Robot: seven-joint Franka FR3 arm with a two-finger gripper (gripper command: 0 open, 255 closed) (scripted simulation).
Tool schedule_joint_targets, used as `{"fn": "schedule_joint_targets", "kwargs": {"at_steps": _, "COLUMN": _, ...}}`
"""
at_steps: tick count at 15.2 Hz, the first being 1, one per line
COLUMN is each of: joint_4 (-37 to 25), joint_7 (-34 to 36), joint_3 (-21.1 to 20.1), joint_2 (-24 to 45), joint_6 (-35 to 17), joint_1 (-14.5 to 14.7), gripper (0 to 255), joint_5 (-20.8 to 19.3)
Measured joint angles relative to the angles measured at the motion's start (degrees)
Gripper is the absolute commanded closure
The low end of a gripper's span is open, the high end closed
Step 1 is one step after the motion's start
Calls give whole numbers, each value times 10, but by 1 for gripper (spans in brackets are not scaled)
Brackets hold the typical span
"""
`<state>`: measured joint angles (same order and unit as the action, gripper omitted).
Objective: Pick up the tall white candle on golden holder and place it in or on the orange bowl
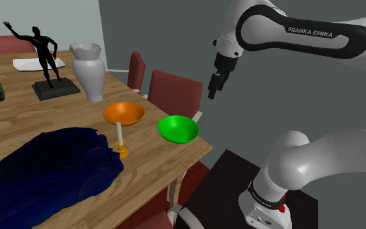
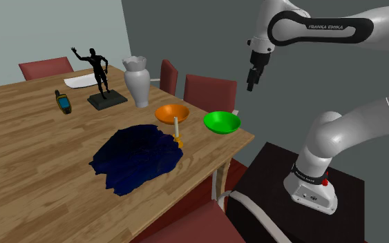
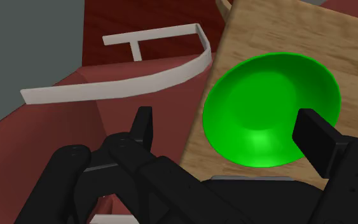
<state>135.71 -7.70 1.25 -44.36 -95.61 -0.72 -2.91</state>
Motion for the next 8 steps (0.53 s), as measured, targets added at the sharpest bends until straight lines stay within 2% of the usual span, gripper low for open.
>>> {"fn": "schedule_joint_targets", "kwargs": {"at_steps": 3, "joint_4": 8, "joint_7": 6, "joint_3": -7, "joint_2": 2, "joint_6": -18, "joint_1": 6, "gripper": 0, "joint_5": 8}}
{"fn": "schedule_joint_targets", "kwargs": {"at_steps": 8, "joint_4": 41, "joint_7": 37, "joint_3": -45, "joint_2": 28, "joint_6": -110, "joint_1": 34, "gripper": 0, "joint_5": 40}}
